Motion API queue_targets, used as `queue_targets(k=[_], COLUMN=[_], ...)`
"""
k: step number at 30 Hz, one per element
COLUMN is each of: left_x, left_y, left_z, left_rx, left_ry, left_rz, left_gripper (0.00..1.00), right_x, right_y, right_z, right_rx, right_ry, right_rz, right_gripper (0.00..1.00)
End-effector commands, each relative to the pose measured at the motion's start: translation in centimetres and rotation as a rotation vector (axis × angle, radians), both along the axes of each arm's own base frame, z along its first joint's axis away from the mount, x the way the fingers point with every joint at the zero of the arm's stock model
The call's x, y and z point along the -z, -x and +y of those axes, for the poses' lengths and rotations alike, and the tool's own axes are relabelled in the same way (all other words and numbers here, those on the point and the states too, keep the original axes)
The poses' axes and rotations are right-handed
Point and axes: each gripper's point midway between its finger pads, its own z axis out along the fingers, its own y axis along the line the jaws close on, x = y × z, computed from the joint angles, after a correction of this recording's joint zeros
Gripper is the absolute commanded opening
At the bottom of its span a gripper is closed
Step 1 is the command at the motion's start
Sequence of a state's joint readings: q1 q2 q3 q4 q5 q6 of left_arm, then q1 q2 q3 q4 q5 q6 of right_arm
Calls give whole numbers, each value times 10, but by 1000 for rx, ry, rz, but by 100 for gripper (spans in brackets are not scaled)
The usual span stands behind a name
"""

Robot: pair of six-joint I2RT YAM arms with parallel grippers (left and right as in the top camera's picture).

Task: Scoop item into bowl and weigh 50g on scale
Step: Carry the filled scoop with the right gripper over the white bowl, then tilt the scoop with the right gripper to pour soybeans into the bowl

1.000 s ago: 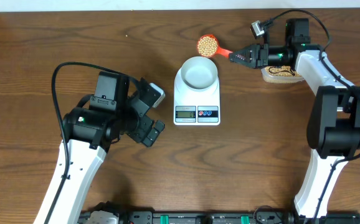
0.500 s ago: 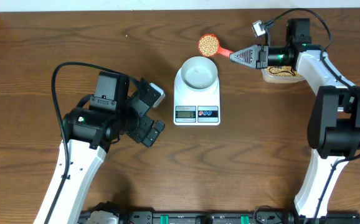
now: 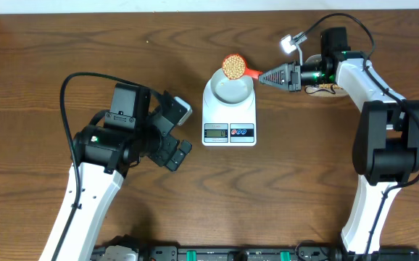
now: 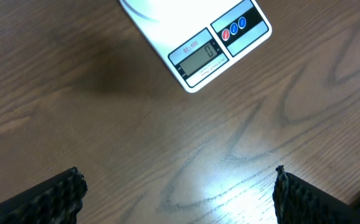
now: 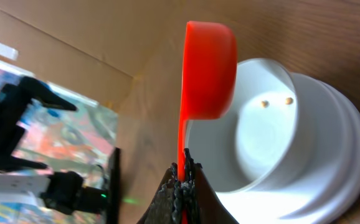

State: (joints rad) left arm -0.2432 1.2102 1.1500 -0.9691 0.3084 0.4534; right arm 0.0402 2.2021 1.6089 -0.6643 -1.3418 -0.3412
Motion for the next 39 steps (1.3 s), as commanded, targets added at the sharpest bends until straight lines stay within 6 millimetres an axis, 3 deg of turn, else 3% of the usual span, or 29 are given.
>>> queue_targets(k=[1, 13, 27, 39], left_x=[1, 1, 1, 1], left_y=[0, 0, 0, 0], left_z=[0, 0, 0, 0], left_rx=[14, 14, 14, 14], left_ry=[-10, -10, -10, -10], left_rz=[-2, -2, -2, -2], left_gripper=[98, 98, 98, 98], right_x=[7, 7, 14, 6], right_y=[2, 1, -10, -10], right_z=[2, 2, 3, 6], right_rx=[-32, -67, -64, -78], right_ry=[37, 44, 183, 222], right_rz=[-126, -273, -399, -470], right_gripper=[1, 1, 1, 1])
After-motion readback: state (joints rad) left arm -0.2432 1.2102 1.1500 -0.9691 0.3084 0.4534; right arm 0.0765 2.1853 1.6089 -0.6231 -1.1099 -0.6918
